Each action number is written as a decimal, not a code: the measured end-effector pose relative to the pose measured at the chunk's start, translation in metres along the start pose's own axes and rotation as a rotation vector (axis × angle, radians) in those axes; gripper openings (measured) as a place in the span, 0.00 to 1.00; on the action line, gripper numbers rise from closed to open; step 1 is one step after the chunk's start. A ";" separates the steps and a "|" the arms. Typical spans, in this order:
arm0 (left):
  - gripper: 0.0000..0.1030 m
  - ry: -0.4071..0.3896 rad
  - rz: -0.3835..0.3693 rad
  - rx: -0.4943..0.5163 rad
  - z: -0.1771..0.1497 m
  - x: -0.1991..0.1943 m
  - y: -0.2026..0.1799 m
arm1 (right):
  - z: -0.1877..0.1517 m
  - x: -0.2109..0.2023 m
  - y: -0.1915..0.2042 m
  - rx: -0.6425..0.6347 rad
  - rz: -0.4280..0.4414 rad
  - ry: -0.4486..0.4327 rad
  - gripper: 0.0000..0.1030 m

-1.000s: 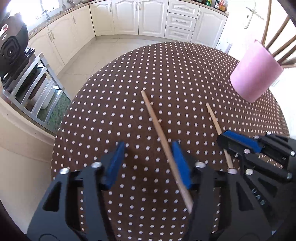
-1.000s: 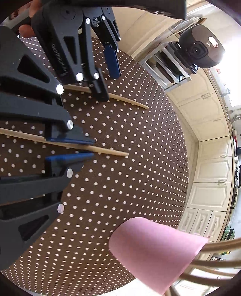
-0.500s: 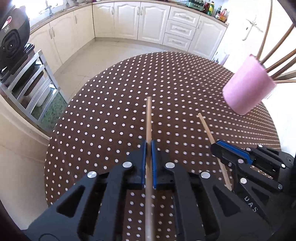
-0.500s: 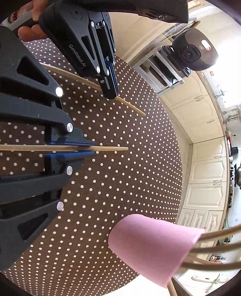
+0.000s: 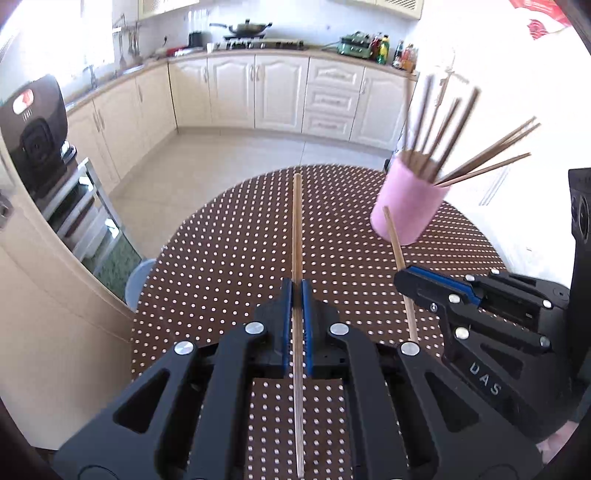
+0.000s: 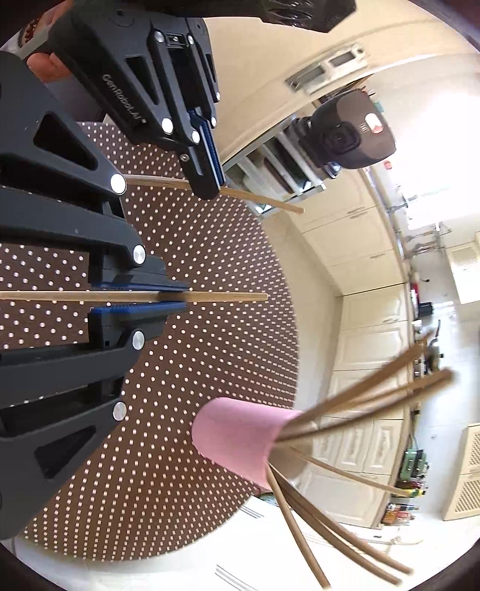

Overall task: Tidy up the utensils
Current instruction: 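Lift both held chopsticks upright and carry them over the pink cup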

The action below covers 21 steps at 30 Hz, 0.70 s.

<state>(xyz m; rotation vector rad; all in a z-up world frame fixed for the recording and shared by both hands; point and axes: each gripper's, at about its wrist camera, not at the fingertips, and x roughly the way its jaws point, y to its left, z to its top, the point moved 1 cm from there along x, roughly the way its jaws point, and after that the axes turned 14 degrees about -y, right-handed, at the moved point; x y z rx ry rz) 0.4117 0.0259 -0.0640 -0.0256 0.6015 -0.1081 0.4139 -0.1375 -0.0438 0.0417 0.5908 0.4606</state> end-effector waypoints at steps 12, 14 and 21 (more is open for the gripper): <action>0.05 -0.114 -0.017 0.059 0.023 -0.059 -0.034 | 0.017 -0.067 0.003 -0.011 0.028 -0.145 0.04; 0.06 -0.128 -0.024 0.057 0.026 -0.064 -0.036 | 0.019 -0.077 0.001 -0.014 0.027 -0.173 0.04; 0.06 -0.171 -0.043 0.056 0.036 -0.076 -0.054 | 0.021 -0.092 -0.010 -0.020 0.031 -0.215 0.05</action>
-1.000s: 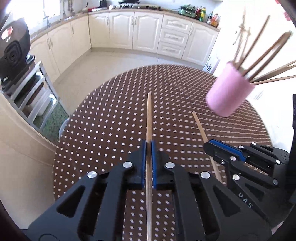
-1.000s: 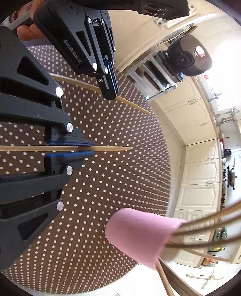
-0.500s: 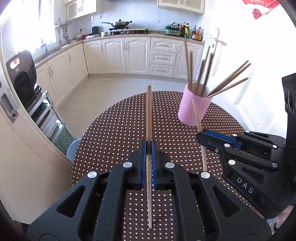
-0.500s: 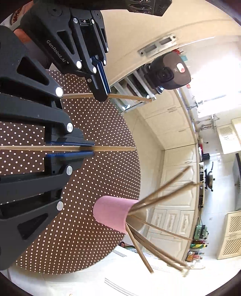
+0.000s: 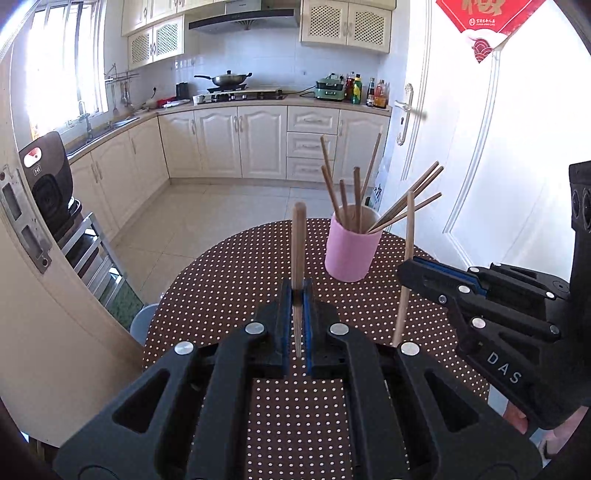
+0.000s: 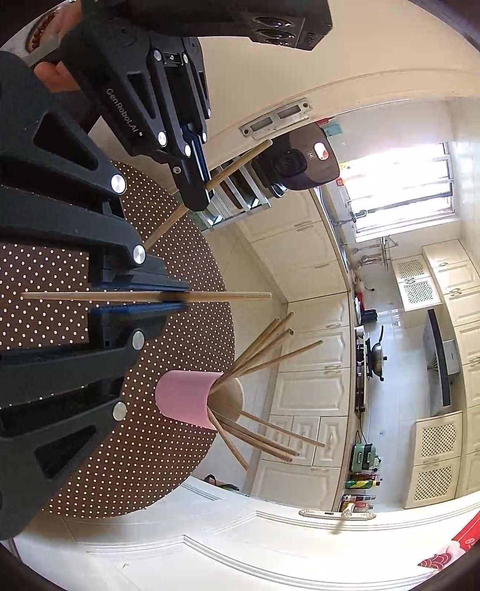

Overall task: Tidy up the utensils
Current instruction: 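Lift both held chopsticks upright and carry them over the pink cup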

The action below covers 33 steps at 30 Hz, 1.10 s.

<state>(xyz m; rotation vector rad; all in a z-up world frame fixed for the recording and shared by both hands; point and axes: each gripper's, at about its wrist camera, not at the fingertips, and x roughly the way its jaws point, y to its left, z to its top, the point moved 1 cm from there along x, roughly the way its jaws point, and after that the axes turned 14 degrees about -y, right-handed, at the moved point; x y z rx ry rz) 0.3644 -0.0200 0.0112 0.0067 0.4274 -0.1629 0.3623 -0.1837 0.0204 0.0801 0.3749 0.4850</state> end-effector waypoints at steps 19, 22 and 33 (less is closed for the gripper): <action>0.05 -0.103 -0.094 0.017 0.039 0.007 -0.040 | 0.038 -0.034 -0.032 -0.073 -0.099 -0.168 0.04; 0.05 -0.139 -0.116 0.024 0.052 0.008 -0.052 | 0.052 -0.041 -0.042 -0.059 -0.110 -0.220 0.04; 0.05 -0.278 -0.112 0.004 0.099 0.022 -0.071 | 0.091 -0.052 -0.067 -0.024 -0.182 -0.427 0.04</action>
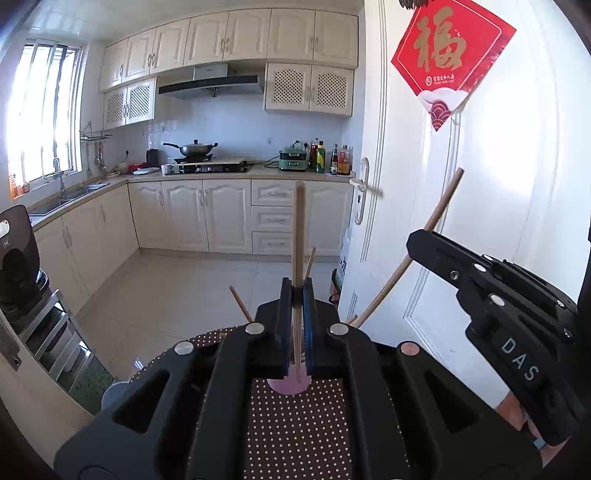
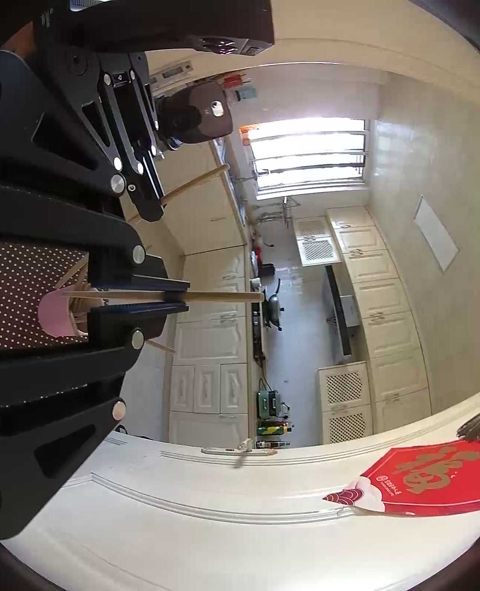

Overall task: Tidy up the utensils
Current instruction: 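Lift both held chopsticks upright and carry them over the pink cup, then lower both held chopsticks into the pink cup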

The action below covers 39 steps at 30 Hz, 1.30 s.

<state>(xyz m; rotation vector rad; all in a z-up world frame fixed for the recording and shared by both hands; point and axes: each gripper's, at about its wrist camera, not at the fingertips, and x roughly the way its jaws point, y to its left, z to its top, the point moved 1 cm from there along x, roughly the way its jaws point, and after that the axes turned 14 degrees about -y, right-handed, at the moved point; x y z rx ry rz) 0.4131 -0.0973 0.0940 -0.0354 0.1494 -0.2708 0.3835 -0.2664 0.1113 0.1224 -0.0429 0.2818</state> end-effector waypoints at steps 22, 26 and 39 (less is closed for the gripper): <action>0.06 -0.022 0.027 0.023 -0.045 0.071 -0.006 | -0.052 0.062 -0.040 0.044 -0.056 0.045 0.04; 0.06 0.020 0.016 0.033 -0.054 0.078 -0.007 | -0.060 0.070 -0.040 0.039 -0.054 0.090 0.04; 0.07 0.053 0.019 0.042 -0.059 0.079 -0.004 | -0.071 0.081 -0.038 0.028 -0.057 0.167 0.04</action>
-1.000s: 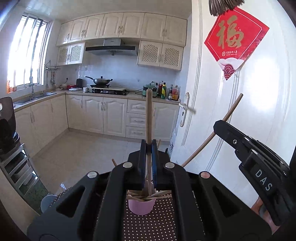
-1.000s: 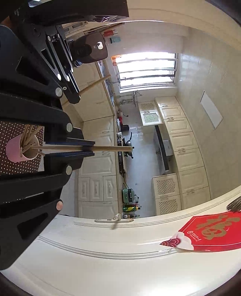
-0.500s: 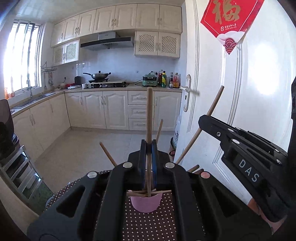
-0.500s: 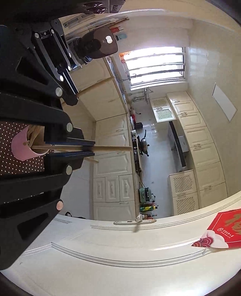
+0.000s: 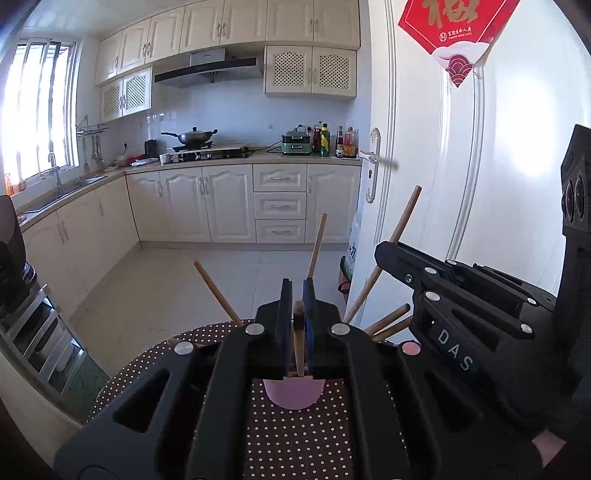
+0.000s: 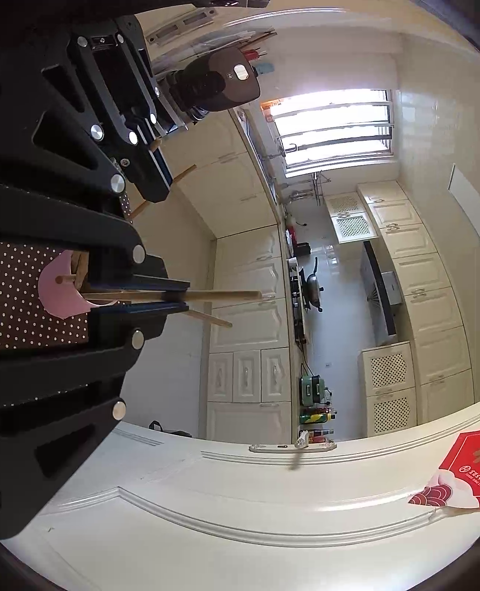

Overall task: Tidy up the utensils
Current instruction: 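Lower both held chopsticks into the pink cup, then open the left tool releasing its chopstick while the right tool opens too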

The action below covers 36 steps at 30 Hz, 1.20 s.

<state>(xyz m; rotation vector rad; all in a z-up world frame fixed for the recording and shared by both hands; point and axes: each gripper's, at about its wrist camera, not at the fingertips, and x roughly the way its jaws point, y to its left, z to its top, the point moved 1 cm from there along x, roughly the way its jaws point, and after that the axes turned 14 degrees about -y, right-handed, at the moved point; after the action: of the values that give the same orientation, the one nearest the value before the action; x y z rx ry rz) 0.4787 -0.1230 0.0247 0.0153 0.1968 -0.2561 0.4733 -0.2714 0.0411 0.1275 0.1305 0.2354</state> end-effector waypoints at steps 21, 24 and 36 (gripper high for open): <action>0.11 0.035 0.036 -0.023 -0.012 -0.005 0.019 | -0.007 0.007 0.004 0.048 0.048 0.089 0.08; 0.21 0.033 0.040 -0.027 -0.011 -0.009 0.021 | -0.006 0.004 0.002 0.057 0.044 0.089 0.12; 0.61 -0.039 0.068 -0.039 0.002 -0.058 0.034 | 0.013 -0.039 0.012 0.010 0.021 0.046 0.25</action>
<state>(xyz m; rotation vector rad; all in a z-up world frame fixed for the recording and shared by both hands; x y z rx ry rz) 0.4329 -0.0760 0.0374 -0.0216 0.1622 -0.1845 0.4344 -0.2704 0.0597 0.1330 0.1761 0.2589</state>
